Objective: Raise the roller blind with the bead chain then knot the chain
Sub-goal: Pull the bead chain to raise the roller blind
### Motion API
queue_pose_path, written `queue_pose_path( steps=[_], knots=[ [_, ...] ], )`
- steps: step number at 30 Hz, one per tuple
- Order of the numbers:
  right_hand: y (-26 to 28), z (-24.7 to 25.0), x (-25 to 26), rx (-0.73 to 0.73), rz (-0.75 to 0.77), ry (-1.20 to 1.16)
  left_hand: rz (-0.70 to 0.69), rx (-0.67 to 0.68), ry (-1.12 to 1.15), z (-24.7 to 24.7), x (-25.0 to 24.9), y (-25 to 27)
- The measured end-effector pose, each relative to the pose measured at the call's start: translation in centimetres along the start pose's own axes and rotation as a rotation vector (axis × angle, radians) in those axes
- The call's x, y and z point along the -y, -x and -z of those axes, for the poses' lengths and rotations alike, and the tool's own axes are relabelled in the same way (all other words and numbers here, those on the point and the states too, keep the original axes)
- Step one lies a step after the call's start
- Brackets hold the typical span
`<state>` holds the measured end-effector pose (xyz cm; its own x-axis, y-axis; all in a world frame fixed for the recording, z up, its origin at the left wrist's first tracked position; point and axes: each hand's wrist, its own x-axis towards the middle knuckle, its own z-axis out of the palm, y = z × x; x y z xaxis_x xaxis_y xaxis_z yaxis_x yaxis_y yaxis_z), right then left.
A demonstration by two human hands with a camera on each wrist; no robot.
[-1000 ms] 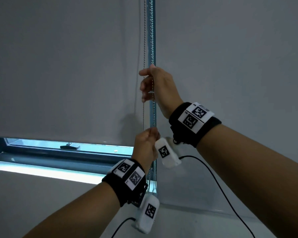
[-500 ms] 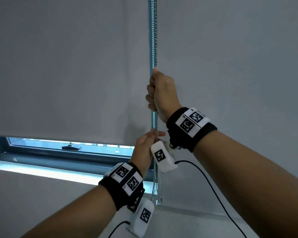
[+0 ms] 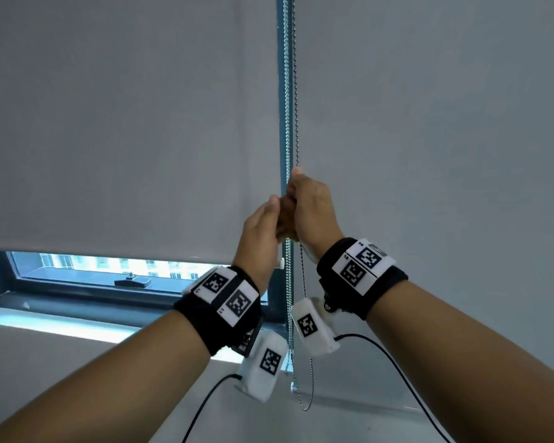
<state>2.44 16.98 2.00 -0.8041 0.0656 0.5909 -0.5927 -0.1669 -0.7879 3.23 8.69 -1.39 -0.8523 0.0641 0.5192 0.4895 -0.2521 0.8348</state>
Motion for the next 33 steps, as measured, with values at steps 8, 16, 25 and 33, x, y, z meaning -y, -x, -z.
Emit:
queue_pose_path(
  steps=[8,16,25,33],
  knots=[
    [2.3,0.1,-2.3,0.050,-0.083,-0.027,-0.078,0.017,0.007,-1.7,-5.0,-2.8],
    [3.5,0.0,-3.6,0.038,-0.011,0.165,-0.022,-0.052,0.059,-3.0,-5.8,-3.9],
    [3.7,0.6,-4.1,0.113,-0.072,0.056,-0.042,-0.052,0.054,-2.8,-5.1,-3.3],
    [1.1,2.4,-2.6,0.095,0.057,0.194,0.002,-0.063,0.013,-1.2,-1.3,-1.2]
  ],
)
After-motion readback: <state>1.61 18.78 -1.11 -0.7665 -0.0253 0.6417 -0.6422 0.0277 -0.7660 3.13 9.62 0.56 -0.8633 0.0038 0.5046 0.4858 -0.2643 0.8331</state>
